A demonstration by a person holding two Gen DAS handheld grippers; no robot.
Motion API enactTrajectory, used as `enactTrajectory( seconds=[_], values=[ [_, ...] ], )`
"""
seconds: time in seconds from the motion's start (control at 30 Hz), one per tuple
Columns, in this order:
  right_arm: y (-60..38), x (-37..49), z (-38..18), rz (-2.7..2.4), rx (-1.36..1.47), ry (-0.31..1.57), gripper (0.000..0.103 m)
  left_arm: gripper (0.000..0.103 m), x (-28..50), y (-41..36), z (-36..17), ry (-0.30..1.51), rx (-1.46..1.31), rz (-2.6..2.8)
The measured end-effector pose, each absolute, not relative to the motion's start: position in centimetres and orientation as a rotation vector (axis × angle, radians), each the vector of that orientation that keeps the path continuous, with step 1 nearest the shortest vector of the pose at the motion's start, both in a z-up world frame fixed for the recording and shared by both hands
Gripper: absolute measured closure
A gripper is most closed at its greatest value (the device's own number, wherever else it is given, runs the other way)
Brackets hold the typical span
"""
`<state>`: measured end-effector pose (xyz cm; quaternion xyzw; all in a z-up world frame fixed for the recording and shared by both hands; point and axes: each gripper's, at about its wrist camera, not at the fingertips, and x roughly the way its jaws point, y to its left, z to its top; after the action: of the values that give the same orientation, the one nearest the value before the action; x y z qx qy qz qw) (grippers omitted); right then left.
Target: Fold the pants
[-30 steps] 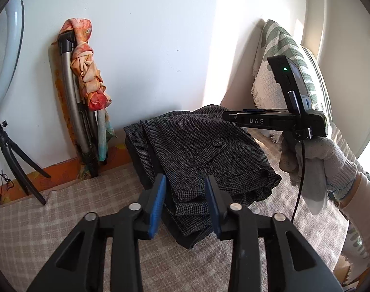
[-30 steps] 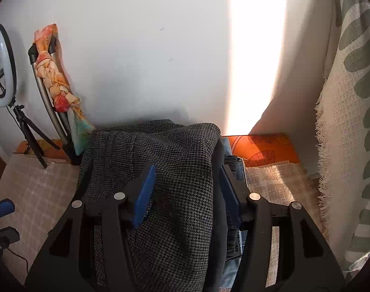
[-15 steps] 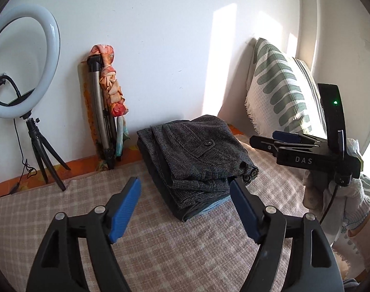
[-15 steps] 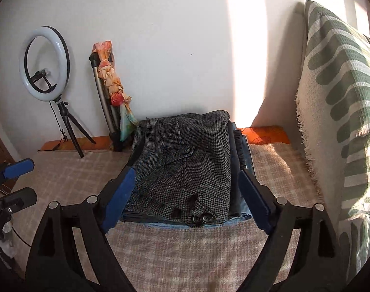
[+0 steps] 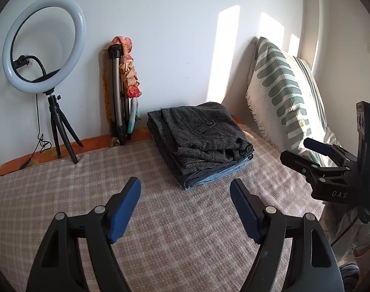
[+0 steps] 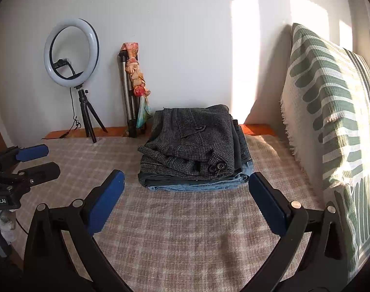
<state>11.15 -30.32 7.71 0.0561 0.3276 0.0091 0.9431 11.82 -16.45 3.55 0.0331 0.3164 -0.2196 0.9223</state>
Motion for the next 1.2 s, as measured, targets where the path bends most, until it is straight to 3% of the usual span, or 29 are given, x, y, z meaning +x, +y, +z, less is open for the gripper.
enactTrajectory(
  seconds=[0.63,1.2],
  values=[
    [-27.8,7.4,4.2,-0.045,0.135,0.686,0.0,0.029,8.6,-14.2,0.6,0.667,0.068,-0.429],
    [-27.0,7.0,4.9,-0.043,0.103,0.644,0.0,0.029,7.0,-13.6,1.1,0.627,0.1,-0.405]
  ],
)
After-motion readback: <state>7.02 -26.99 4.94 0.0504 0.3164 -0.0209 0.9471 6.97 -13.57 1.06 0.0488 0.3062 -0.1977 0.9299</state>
